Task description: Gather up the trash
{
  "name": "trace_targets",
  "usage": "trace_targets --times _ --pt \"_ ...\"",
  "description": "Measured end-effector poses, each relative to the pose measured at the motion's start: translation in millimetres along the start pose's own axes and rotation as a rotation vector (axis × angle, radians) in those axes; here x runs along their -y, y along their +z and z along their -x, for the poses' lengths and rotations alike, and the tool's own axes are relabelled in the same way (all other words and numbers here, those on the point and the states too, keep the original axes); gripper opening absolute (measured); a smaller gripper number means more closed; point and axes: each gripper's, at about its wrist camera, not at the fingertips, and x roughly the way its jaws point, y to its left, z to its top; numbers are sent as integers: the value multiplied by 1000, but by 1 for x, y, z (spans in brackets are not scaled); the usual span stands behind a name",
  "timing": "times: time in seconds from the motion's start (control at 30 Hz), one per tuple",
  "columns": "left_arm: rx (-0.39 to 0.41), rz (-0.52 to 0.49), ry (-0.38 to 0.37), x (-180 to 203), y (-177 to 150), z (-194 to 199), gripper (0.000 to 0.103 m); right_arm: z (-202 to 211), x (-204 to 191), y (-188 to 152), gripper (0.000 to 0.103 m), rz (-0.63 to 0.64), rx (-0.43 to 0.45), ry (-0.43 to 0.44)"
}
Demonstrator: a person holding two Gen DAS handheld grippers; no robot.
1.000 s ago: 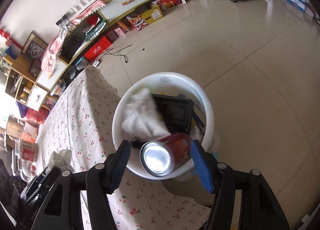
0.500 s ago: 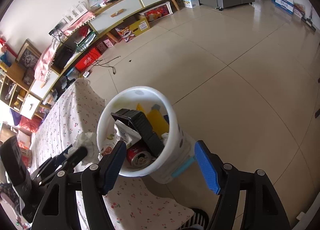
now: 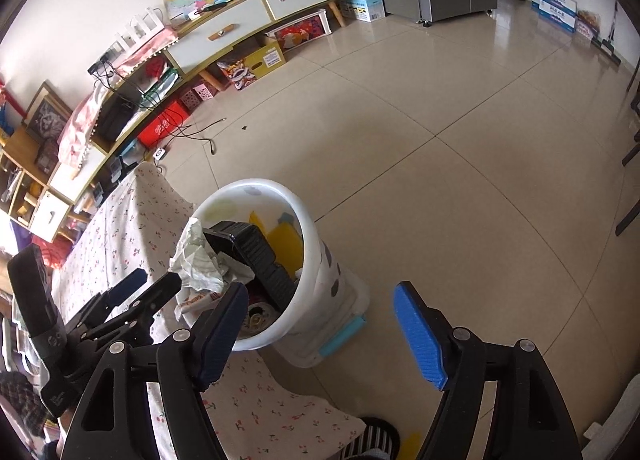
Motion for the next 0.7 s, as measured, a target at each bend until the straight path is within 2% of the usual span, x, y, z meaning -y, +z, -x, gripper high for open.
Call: trace_targets --times 0.1,0.27,0.43,0.7 --pt "-3 8 40 -5 -7 11 84 3 -3 -3 78 0 -1 5" --pt "12 32 139 -18 -28 42 95 15 -16 -14 80 29 15 15" --pt "10 75 184 -37 -54 81 102 32 -39 -38 84 87 48 0" --pt "44 96 261 -59 -93 145 102 63 -87 -78 90 203 99 -40"
